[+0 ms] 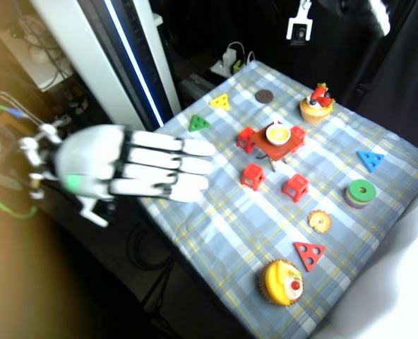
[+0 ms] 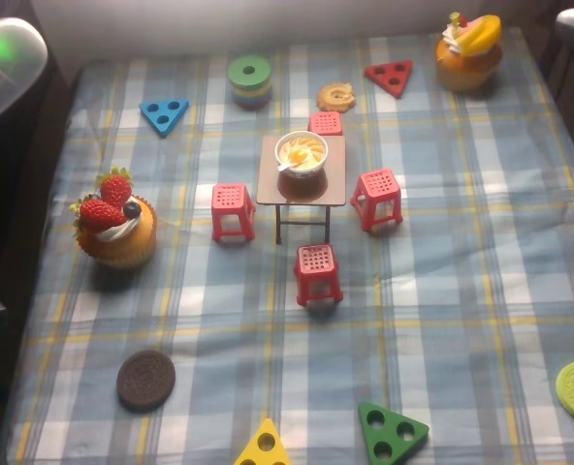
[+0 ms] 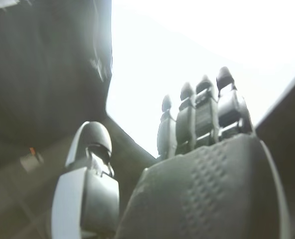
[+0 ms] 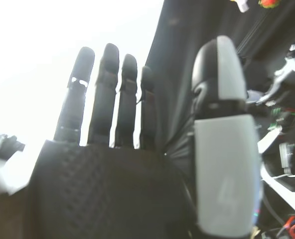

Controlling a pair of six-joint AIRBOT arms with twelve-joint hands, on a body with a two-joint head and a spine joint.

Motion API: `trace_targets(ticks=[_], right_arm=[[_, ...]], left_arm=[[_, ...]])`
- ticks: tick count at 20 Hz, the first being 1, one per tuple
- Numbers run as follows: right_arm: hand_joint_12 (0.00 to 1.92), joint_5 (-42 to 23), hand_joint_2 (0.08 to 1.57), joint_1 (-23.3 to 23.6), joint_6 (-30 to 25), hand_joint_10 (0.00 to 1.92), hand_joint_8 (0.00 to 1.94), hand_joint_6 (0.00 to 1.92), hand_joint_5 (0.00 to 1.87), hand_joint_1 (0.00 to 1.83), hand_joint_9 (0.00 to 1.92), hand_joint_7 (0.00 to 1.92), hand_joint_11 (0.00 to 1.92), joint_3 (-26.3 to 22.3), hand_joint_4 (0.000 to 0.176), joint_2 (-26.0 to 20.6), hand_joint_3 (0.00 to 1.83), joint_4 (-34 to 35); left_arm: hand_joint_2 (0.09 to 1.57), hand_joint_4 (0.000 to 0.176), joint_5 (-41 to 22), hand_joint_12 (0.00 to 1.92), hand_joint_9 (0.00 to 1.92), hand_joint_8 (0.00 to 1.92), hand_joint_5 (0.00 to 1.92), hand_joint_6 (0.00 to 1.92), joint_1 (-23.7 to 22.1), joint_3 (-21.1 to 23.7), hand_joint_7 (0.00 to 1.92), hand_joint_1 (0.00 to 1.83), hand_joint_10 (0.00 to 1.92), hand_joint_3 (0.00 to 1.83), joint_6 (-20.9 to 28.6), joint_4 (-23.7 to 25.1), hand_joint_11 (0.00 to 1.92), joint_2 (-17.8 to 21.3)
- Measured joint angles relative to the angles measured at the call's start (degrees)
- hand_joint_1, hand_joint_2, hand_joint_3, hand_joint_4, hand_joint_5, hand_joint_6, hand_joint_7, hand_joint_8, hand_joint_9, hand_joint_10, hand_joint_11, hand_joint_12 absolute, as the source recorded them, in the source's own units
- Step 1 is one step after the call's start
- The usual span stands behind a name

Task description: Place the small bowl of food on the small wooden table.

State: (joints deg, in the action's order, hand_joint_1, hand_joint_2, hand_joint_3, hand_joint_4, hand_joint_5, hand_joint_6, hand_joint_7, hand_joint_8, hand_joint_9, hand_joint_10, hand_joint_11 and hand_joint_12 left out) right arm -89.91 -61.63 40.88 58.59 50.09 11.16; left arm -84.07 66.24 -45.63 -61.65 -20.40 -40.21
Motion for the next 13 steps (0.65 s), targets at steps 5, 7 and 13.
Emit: trace_targets(ticks=[5, 7, 13], right_arm=[[0.18, -3.61, 1.36, -3.39, -0.15, 0.0, 0.0, 0.0, 0.04, 0.13, 0.06, 0.06, 0.0, -1.36, 0.091, 0.87, 0.06, 2.67], [0.12, -3.67, 1.43, -3.37, -0.15, 0.01, 0.02, 0.02, 0.1, 0.17, 0.03, 0.07, 0.03, -2.62, 0.076, 0.74, 0.01, 1.49], [0.61, -4.28, 1.3, 3.39, 3.32, 0.0, 0.0, 0.0, 0.47, 0.64, 0.27, 0.32, 0.0, -4.46, 0.146, -0.46, 0.0, -8.96]], left_arm=[[1.31, 0.139, -6.99, 0.52, 0.39, 0.0, 0.17, 0.02, 4.09, -1.29, 0.29, 0.22, 0.01, 0.01, 10.01, -5.49, 0.14, -2.49], [1.36, 0.127, -8.66, 0.51, 0.29, 0.0, 0.24, 0.0, 3.93, -2.54, 0.23, 0.18, 0.0, 0.0, 13.16, -4.79, 0.12, -3.67], [1.38, 0.089, -8.66, 0.49, 0.46, 0.02, 0.49, 0.04, -3.56, -3.89, 0.44, 0.36, 0.03, 0.0, 15.28, 5.4, 0.28, -3.39]])
